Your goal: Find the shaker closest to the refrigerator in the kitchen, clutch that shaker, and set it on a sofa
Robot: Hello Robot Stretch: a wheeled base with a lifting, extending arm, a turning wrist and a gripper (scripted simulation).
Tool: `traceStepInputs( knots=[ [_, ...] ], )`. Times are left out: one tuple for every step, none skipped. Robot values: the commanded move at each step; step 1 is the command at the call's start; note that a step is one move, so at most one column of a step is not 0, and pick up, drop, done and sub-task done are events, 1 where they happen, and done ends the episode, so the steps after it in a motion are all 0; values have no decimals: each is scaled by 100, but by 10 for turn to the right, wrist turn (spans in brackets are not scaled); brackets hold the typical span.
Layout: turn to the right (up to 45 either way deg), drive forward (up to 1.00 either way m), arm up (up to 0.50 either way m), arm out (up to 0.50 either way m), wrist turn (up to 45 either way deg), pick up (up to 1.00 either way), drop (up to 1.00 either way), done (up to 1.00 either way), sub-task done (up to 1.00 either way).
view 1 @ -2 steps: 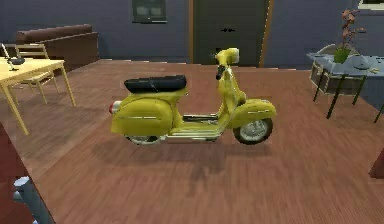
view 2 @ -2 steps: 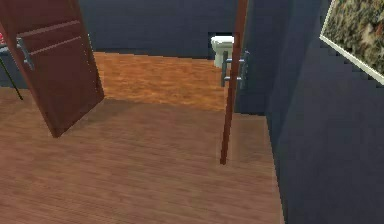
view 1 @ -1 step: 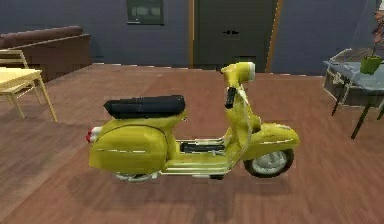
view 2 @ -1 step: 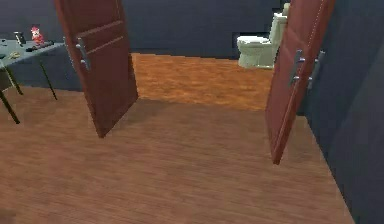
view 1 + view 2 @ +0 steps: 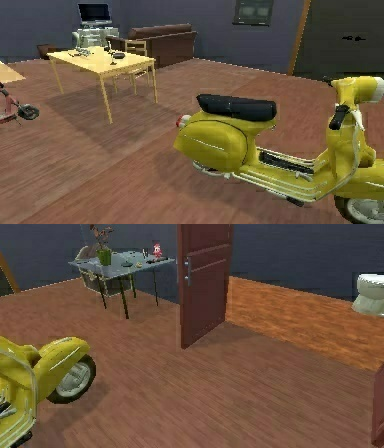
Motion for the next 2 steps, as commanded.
traceStepInputs(
  knots=[
    [0, 10, 0, 0, 0, 0, 0, 0, 0],
    [90, 0, 0, 0, 0, 0, 0, 0, 0]
  ],
)
